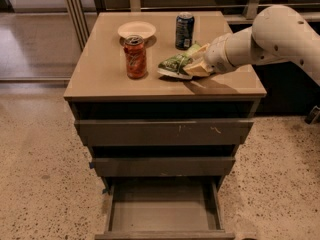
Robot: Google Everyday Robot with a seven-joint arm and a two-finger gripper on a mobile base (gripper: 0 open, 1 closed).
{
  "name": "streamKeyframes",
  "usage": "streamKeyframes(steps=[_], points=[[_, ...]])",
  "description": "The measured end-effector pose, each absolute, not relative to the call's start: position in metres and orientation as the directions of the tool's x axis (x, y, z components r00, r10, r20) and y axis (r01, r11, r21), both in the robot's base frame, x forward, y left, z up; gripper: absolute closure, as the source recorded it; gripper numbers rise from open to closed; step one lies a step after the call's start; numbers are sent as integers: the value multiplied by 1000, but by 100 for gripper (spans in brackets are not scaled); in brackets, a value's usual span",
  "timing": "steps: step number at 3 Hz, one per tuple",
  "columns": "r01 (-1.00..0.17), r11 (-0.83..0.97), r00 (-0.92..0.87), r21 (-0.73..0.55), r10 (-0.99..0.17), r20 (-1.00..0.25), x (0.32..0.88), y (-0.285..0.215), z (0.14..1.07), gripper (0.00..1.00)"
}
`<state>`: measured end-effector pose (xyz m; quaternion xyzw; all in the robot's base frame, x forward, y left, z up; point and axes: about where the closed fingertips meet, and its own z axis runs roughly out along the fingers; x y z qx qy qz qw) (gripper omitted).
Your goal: Place green jalapeno chip bag into bottom drawer
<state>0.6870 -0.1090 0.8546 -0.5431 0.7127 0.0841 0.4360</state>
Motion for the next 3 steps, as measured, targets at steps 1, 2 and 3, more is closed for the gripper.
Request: streamKeyframes(steps=[1,2,3], points=[[-847,396,-30,-354,-701,-713,687,-109,855,100],[-847,396,-30,-354,-701,-713,687,-109,855,100],[-857,356,18,-372,-701,-713,679,-106,863,100]])
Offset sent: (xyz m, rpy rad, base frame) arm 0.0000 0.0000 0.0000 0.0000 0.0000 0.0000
